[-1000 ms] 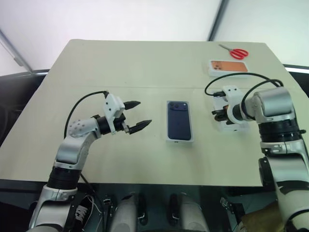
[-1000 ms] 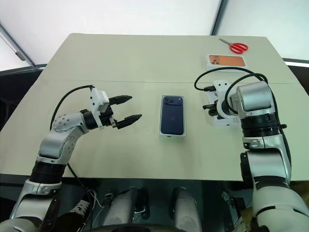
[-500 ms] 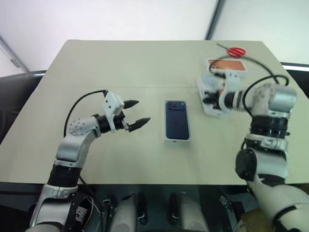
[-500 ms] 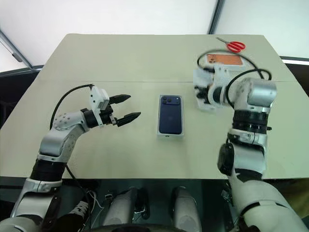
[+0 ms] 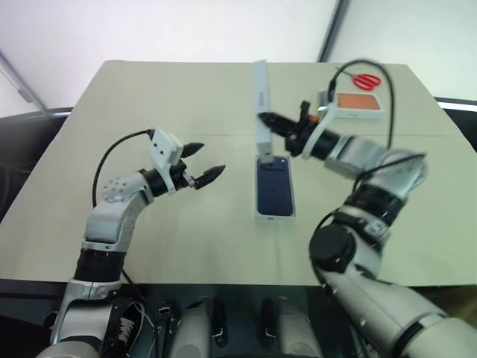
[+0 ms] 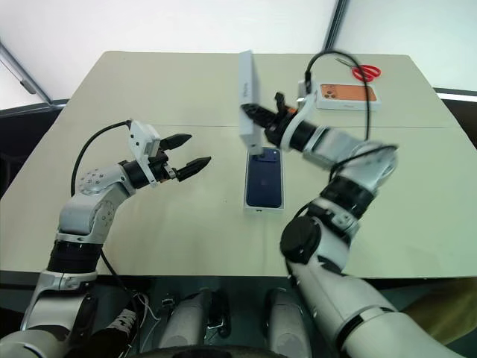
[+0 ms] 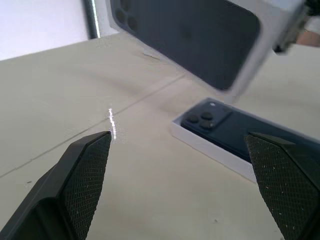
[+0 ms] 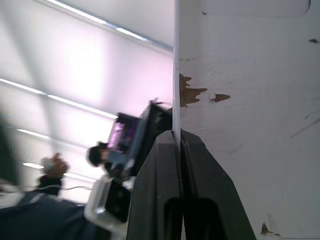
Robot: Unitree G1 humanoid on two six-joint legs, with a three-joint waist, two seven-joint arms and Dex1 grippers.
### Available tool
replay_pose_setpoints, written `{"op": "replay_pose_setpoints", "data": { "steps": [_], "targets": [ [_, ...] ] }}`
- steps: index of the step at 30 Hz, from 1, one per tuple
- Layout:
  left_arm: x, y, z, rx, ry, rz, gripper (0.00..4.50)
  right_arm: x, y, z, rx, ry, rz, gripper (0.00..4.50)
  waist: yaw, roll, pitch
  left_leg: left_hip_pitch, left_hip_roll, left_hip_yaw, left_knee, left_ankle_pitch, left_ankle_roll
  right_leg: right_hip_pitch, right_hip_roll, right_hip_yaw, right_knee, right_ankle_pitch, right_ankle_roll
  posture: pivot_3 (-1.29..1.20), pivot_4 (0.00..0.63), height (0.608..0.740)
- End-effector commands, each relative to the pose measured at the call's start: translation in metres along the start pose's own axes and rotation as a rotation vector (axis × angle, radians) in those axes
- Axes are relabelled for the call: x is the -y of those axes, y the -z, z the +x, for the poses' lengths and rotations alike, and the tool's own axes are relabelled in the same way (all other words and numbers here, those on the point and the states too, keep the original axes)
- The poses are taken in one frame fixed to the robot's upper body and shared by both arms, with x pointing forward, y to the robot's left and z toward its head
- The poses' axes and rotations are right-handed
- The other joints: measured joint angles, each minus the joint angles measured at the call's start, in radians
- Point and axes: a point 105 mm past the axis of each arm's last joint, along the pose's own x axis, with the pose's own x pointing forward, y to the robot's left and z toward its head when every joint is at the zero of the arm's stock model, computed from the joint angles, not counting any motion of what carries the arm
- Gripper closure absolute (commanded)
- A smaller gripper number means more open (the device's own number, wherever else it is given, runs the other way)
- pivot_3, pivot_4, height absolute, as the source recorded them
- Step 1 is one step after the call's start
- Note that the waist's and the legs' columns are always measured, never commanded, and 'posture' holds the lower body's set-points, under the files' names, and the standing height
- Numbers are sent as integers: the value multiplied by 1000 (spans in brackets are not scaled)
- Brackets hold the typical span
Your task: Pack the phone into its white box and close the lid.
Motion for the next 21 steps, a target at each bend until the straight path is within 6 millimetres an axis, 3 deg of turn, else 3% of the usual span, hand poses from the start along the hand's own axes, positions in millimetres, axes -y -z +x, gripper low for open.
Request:
{"op": "replay_pose_setpoints", "data": {
  "steps": [1, 3, 6, 10, 13, 14, 17, 21],
  "targets": [
    [-2, -12, -3, 38, -17, 2, 0, -11, 12, -6, 3, -53, -24, 4420, 1, 0, 0, 0, 0, 0, 0, 0, 0, 0, 0, 0, 0, 0, 0, 0, 150, 738],
    [1, -9, -4, 30, -6, -24, 0, -4, 25, -11, -18, -39, -10, 4420, 2, 0, 0, 0, 0, 0, 0, 0, 0, 1, 0, 0, -1, 0, 0, 0, 150, 738],
    [-1, -6, -3, 17, -30, -32, 851, 7, 38, -16, -58, -23, 35, 4500, -2, 0, 0, 0, -1, 0, 0, 0, 0, 0, 0, 1, -1, 0, 0, 0, 150, 738],
    [1, -3, 1, 13, -41, -43, 2722, 18, 51, -22, -81, 30, 88, 4500, -4, 0, 0, 1, 1, 0, 0, 0, 0, 1, 1, 2, -1, 0, 0, 0, 150, 738],
    [3, -2, 2, 18, -38, -59, 4282, 8, 52, -22, -77, 17, 122, 4500, -4, 0, 0, 1, 1, 0, -1, 0, 0, 1, 1, 2, -1, 0, 0, 0, 150, 738],
    [4, -2, 3, 22, -34, -64, 4464, 6, 53, -22, -81, 18, 134, 4500, -3, 0, 0, 1, 1, 0, -1, 0, 0, 1, 1, 2, -1, 0, 0, 0, 150, 738],
    [7, 0, 3, 12, -21, -59, 4464, 7, 58, -22, -76, 48, 151, 4500, -2, 0, 0, 1, 1, 0, -1, 0, 0, 1, 1, 3, -1, 0, 0, 0, 150, 738],
    [13, 11, 7, -13, -18, -45, 4464, 22, 67, -25, -70, 104, 198, 4500, 0, 0, -1, 1, 1, 0, -1, 0, 0, 1, 2, 3, -1, 0, 0, 0, 150, 738]
  ]
}}
